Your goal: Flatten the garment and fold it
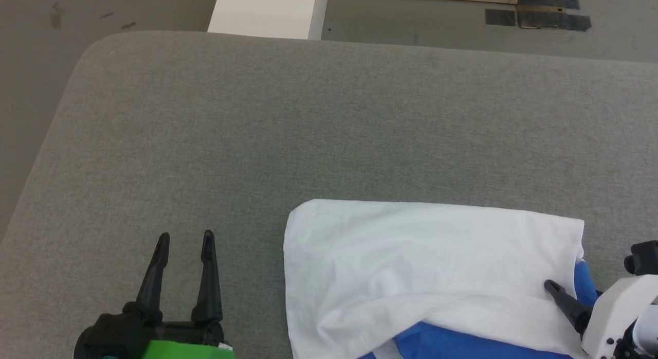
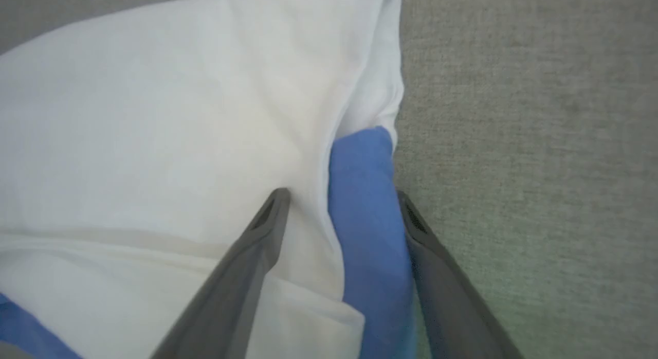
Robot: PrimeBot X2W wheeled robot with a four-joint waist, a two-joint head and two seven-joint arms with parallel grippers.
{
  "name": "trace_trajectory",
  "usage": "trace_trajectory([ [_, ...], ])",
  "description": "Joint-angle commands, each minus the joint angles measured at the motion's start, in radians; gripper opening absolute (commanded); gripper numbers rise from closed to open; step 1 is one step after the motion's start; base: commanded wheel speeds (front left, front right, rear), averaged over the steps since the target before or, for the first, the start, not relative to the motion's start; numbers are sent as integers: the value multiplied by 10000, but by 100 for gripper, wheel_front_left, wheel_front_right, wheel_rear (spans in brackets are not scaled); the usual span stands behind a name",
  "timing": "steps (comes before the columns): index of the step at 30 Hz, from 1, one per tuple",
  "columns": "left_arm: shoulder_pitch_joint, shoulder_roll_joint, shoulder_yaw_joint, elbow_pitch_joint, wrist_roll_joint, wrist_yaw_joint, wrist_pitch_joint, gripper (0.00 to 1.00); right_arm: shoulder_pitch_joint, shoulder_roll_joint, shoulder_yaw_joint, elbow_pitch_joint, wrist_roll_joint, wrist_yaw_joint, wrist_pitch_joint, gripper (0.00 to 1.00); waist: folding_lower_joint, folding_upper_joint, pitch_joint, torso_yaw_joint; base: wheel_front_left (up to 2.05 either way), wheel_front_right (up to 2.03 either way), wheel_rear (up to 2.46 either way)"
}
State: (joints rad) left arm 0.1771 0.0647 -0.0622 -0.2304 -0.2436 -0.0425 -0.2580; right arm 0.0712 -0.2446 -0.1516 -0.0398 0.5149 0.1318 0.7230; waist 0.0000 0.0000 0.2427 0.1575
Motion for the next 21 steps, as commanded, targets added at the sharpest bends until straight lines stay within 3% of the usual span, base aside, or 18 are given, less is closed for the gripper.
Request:
trace_trajectory([
  [1, -180, -59, 57, 55, 89, -65, -37, 100, -18, 167, 211, 319, 107, -11, 270, 78, 0, 0, 33, 63, 0, 0, 0],
  [2, -194, -73, 78, 82, 94, -88, -37, 100, -46, 151, 170, 353, 58, -11, 348, 27, 0, 0, 26, 67, 0, 0, 0],
  [3, -205, -82, 96, 101, 88, -105, -37, 100, -89, 168, 56, 369, -9, -11, 343, 0, 0, 0, 17, 60, 0, 0, 0],
  [11, -207, -128, 242, 234, 0, -260, -37, 100, -681, 245, -1087, 470, -654, -11, 25, 0, 0, 0, -244, -208, 0, 0, 0],
  [21, -159, -142, 216, 381, -81, -337, -37, 100, -1302, -597, -3236, 867, -1423, -11, -138, 0, 0, 0, -544, -435, 0, 0, 0],
])
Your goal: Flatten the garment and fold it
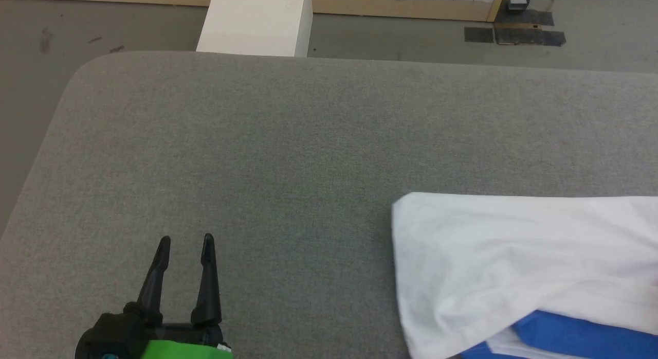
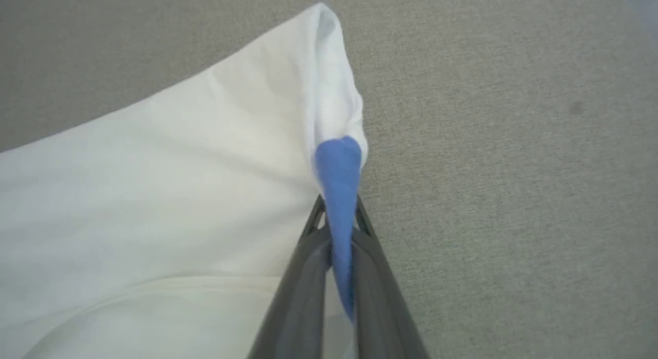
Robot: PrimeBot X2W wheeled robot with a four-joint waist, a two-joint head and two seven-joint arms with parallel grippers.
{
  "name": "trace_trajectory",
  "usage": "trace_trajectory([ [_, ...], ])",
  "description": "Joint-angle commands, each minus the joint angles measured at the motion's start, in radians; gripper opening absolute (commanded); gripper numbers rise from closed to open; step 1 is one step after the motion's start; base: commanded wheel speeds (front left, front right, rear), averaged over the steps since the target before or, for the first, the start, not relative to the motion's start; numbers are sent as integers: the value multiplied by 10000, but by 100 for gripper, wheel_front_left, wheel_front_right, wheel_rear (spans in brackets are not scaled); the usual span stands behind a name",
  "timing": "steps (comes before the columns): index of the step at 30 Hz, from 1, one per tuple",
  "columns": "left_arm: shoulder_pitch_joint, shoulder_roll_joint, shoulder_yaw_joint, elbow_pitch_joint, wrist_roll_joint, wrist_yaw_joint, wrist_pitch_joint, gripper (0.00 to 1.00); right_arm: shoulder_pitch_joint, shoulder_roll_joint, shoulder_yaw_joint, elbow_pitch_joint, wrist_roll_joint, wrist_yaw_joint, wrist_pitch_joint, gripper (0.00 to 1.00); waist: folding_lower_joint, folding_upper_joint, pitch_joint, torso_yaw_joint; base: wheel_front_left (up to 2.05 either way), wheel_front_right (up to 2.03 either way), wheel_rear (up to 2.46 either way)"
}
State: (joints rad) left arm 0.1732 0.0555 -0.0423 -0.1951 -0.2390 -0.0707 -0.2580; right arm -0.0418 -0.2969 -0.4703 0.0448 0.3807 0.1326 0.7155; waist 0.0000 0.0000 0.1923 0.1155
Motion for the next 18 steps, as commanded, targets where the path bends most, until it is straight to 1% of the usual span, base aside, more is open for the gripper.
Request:
trace_trajectory([
  [1, -114, -50, 8, 47, -130, -56, -37, 100, -193, -210, -218, 112, -207, -19, -87, 0, 0, 0, -75, -12, 0, 0, 0],
  [4, -84, -51, 0, 100, -128, -63, -37, 100, -302, -304, -470, 368, -349, -19, -117, 0, 0, 0, -191, 2, 0, 0, 0],
  [7, -7, -51, 7, 154, -123, -51, -38, 100, -374, -141, -255, 370, -297, -19, -110, 0, 0, 0, -390, -14, 0, 0, 0],
  [12, 158, -52, -37, 227, -127, -32, -38, 100, -279, 134, 683, -158, 197, -19, 197, 0, 0, 0, -739, -80, 0, 0, 0],
  [14, 283, -52, -67, 240, -152, -18, -38, 100, -189, 276, 1315, -767, 515, -19, 563, 0, 0, 0, -948, -128, 0, 0, 0],
  [18, 402, -52, -121, 263, -177, -14, -38, 100, -136, 330, 2050, -1616, 863, -19, 1120, 0, 0, 0, -1137, -159, 0, 0, 0],
])
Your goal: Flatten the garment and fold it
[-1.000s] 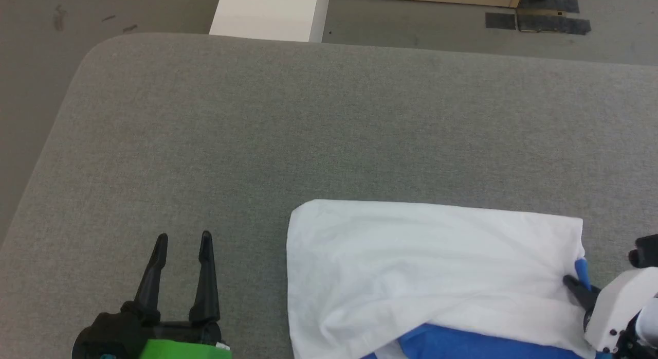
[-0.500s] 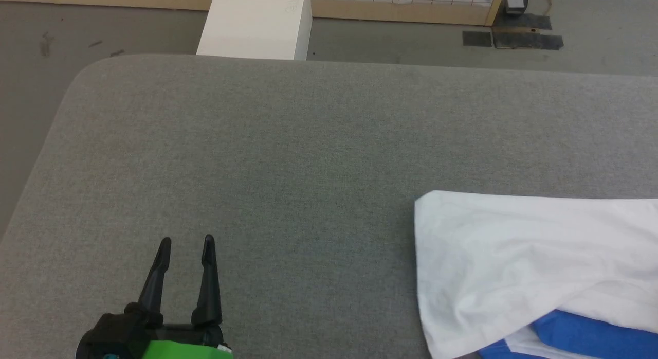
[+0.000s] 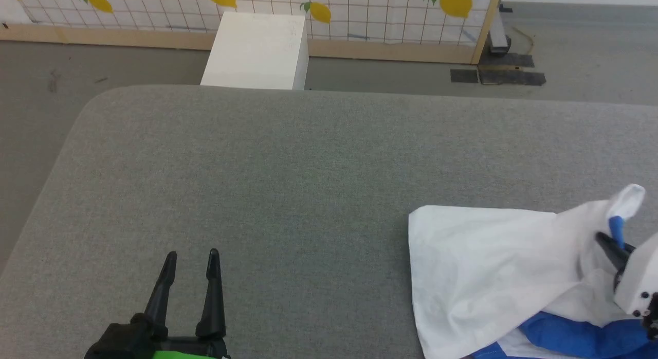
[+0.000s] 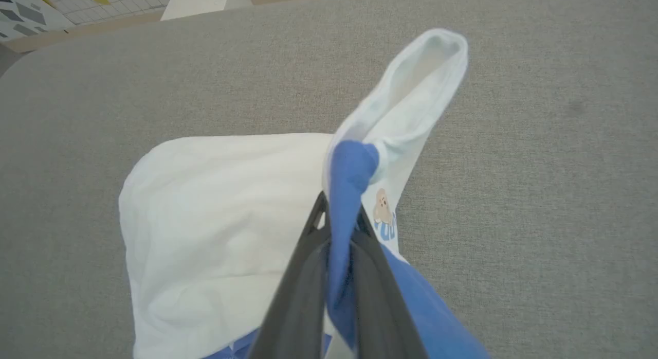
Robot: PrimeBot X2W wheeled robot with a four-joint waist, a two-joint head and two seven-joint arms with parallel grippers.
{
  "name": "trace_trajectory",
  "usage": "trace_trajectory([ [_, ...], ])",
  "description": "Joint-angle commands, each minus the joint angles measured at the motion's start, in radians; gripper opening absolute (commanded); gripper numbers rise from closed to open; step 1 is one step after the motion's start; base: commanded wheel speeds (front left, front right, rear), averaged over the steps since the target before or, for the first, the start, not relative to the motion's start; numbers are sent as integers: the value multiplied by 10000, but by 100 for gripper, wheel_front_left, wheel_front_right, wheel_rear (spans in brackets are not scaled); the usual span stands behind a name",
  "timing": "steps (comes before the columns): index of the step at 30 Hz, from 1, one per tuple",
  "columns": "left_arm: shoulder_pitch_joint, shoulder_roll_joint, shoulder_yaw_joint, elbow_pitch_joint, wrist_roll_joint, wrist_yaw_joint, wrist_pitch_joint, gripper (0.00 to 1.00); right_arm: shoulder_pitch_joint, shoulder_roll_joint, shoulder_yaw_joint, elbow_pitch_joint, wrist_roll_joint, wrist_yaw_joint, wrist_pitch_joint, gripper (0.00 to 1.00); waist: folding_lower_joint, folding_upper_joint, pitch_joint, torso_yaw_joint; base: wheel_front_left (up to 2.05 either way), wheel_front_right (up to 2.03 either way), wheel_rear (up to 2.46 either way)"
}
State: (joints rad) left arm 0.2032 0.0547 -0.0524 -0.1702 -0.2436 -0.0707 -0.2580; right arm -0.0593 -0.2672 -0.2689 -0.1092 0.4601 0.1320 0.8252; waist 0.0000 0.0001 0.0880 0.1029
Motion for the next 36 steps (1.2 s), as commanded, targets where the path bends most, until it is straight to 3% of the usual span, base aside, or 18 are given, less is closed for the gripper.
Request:
trace_trajectory([
  [1, 118, -44, -32, 21, -142, -14, -38, 100, 34, 44, 205, -248, 139, -13, 156, 0, 0, -1, -122, -32, 0, 0, 0],
  [10, 169, -45, -195, 92, -302, 19, -38, 100, -558, 309, 2157, -971, 457, -13, 1101, 0, 0, -1, -239, -12, 0, 0, 0],
  [19, -58, -45, -395, 234, -376, -52, -38, 100, -1648, 414, 3733, 332, 49, -13, 1037, 0, 0, -1, -42, 331, 0, 0, 0],
  [36, -481, -45, -721, 430, -638, 46, -38, 100, -2183, 554, 4648, 2819, -759, -13, 1355, 0, 0, -1, 215, 1252, 0, 0, 0],
])
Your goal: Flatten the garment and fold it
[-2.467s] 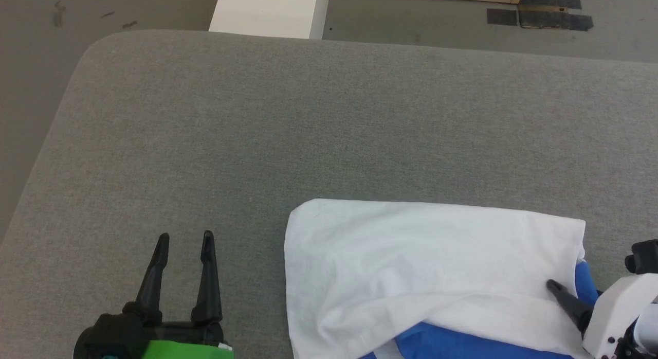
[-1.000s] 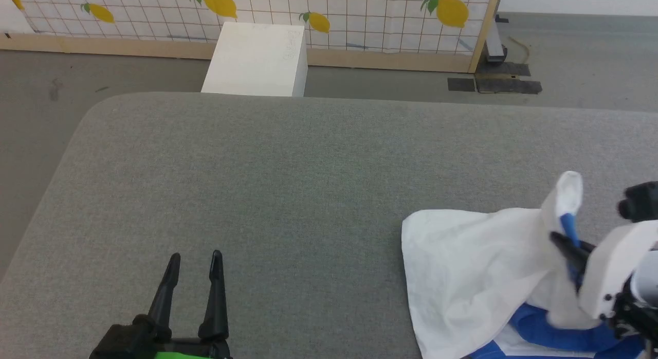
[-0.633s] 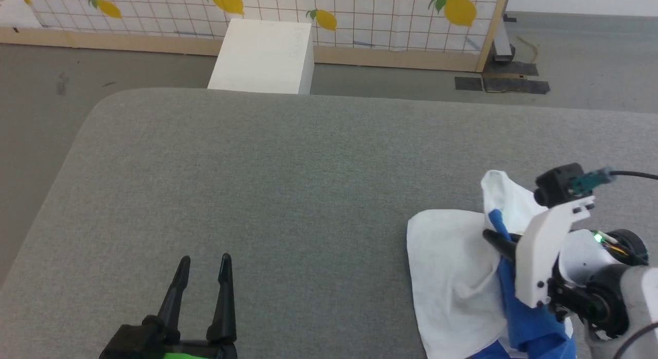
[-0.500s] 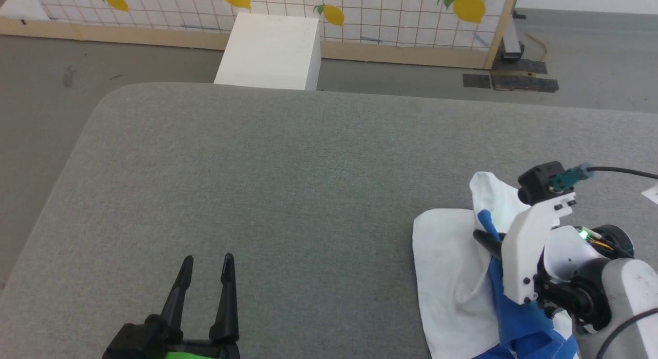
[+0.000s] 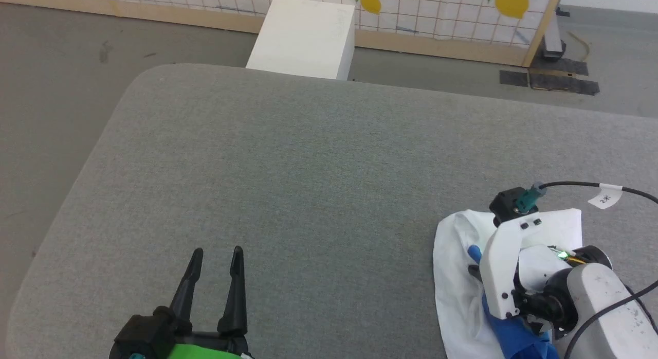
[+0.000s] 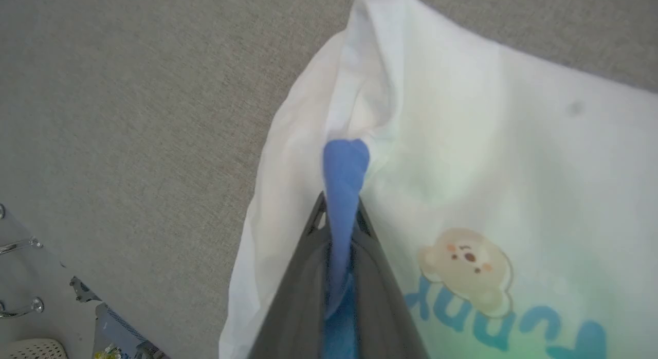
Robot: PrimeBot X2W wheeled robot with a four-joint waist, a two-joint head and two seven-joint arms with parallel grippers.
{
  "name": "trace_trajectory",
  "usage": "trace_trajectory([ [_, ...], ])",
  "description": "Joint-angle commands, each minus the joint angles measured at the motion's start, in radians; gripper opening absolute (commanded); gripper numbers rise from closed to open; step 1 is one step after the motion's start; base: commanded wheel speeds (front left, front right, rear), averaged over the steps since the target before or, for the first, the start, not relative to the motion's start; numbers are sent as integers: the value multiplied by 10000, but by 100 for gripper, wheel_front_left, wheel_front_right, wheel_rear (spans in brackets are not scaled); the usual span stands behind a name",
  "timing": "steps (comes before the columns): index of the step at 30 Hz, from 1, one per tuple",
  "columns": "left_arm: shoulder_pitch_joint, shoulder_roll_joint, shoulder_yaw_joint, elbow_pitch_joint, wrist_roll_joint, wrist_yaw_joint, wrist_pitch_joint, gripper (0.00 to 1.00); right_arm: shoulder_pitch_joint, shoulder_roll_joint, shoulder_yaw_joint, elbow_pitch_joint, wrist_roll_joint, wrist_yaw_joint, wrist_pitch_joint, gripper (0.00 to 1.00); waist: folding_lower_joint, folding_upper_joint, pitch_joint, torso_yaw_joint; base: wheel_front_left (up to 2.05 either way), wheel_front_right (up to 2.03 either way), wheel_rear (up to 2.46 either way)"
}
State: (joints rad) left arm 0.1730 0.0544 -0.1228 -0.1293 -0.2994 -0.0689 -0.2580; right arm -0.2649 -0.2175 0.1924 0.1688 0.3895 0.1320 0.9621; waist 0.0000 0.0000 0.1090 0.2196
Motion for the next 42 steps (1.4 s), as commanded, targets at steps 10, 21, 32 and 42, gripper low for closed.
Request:
trace_trajectory([
  [10, -327, -41, -211, 212, -130, 28, -38, 100, -250, 578, -187, 1004, -469, -13, 268, 100, 0, 0, -5, 209, 0, 0, 0],
  [21, -223, -41, -82, 186, -5, 3, -38, 100, -532, 734, -1502, -1475, 565, -13, -1082, 100, 0, 0, -102, -623, 0, 0, 0],
  [32, -173, -41, 137, 62, 153, -54, -38, 100, 1629, 625, -3803, -3399, 377, -13, -2195, 100, 0, 0, 39, -1614, 0, 0, 0],
  [42, -431, -41, 81, 201, 357, -279, -38, 100, 2271, 236, -3479, -2503, 928, -13, -411, 100, 0, 0, 616, -1528, 0, 0, 0],
])
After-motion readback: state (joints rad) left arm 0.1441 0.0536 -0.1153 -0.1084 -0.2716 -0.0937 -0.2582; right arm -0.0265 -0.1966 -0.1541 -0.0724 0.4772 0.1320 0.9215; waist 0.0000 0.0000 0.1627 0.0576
